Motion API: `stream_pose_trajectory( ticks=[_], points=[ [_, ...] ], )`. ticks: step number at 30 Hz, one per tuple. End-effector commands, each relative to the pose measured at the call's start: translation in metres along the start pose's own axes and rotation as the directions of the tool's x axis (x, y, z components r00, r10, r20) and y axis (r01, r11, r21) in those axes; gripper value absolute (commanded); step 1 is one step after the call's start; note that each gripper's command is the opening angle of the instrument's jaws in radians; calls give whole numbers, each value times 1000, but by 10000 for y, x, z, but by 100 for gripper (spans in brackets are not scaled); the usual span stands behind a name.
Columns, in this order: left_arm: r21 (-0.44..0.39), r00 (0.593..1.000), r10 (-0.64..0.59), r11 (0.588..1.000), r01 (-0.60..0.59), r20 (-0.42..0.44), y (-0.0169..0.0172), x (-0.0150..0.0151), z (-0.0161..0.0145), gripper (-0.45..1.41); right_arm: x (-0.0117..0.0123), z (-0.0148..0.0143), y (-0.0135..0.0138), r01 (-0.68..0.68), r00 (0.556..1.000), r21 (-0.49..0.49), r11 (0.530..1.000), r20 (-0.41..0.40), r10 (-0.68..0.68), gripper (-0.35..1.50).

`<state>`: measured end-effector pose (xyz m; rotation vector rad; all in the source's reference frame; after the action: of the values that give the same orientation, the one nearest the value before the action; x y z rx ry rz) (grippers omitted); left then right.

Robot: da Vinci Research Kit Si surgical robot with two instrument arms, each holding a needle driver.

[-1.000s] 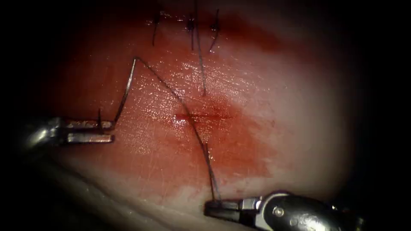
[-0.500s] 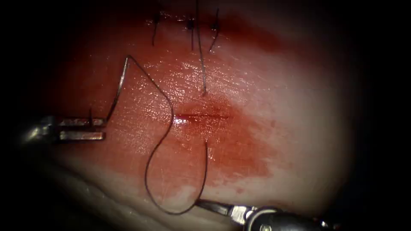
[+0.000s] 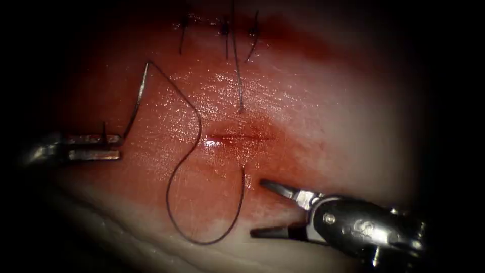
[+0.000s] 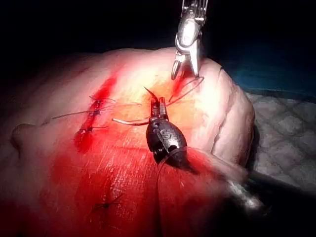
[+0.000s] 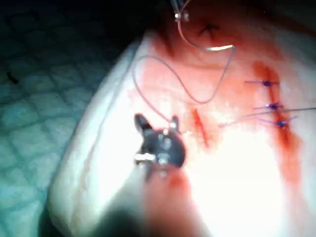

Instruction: Wound Closure

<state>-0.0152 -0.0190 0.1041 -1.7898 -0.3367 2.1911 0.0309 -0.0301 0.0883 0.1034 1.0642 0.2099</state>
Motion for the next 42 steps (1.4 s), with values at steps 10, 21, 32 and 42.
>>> stream_pose_trajectory(
  ticks=[10, 21, 32, 42],
  points=[
    [-4, 1000, 1, 1000, -1, 0, 1, -7, 9, -45, -25, 46, 22, 17, 999, -71, 997, 43, -14, 84],
    [-6, 1000, 2, 1000, -2, -1, 2, -8, 12, -45, -24, 63, 10, 24, 1000, 29, 999, 0, -24, -35],
    [-6, 1000, 2, 1000, -2, -1, 2, -8, 11, -45, -35, 27, -4, -16, 999, 66, 998, 32, 14, -35],
    [-8, 1000, 2, 1000, -2, -1, 2, -8, 10, -45, -5, -16, -65, -45, 995, 166, 985, 93, 30, -35]
  ],
)
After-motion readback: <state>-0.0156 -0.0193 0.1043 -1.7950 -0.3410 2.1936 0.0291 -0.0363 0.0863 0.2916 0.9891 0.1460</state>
